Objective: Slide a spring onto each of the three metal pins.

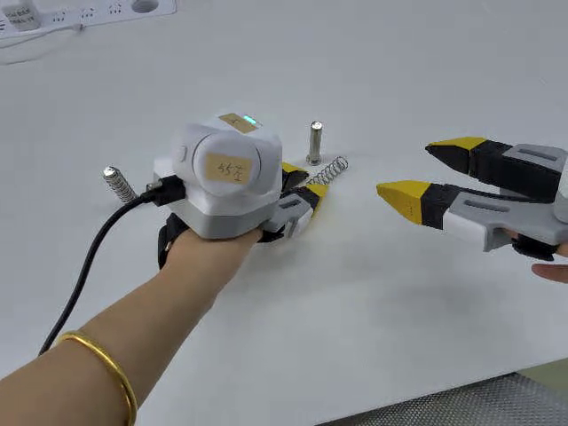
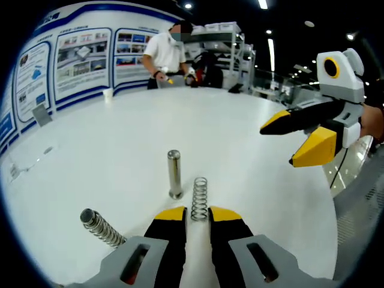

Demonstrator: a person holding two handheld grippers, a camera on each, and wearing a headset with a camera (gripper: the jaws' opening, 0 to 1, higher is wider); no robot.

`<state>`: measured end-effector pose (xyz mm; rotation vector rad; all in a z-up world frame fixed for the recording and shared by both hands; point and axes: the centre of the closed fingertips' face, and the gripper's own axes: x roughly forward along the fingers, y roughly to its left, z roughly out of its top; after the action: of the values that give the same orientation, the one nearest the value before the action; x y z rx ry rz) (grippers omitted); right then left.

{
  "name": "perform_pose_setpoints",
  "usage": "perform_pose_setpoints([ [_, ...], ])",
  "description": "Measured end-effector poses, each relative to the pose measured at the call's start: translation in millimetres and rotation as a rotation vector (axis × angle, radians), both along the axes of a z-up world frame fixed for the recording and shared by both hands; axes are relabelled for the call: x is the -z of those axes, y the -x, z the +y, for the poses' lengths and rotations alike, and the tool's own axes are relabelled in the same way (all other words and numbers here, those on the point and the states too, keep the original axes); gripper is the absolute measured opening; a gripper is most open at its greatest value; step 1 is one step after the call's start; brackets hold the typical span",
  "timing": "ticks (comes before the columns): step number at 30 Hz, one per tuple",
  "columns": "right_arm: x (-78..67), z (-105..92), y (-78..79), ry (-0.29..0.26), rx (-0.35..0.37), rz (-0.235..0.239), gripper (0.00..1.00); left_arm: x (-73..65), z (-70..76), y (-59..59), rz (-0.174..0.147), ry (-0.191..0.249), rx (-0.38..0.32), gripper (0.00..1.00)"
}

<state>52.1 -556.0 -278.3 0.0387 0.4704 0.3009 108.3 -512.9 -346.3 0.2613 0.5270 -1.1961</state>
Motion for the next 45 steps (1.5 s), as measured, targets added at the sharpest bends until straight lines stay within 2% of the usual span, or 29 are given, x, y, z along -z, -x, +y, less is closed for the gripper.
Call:
perform_pose_setpoints([
  [12, 1.2, 3.4, -4.8, -0.016, 0.005, 0.011, 0.44, 1.7, -3.0, 1.4, -0.039, -0.024, 0.035, 0.11],
  [19, 1.9, 4.9, -7.9, -0.037, 0.019, 0.015, 0.44, 0.1, 1.2, 4.4, -0.061, -0.025, 0.045, 0.10],
  [24, -2.4, 7.4, -11.1, -0.080, 0.035, 0.012, 0.44, -5.1, 5.9, 5.4, -0.065, -0.001, 0.039, 0.10],
  [29, -7.5, 11.0, -13.5, -0.081, 0.026, 0.009, 0.44, -11.7, 12.8, 8.8, -0.072, 0.014, 0.033, 0.10],
  [34, -11.9, 17.9, -15.0, -0.104, 0.014, 0.007, 0.44, -20.0, 21.7, 14.4, -0.077, 0.038, 0.021, 0.10],
  [45, -28.1, 34.1, -17.7, -0.191, -0.006, -0.006, 0.42, -48.3, 38.2, 26.0, -0.062, 0.133, -0.026, 0.10],
])
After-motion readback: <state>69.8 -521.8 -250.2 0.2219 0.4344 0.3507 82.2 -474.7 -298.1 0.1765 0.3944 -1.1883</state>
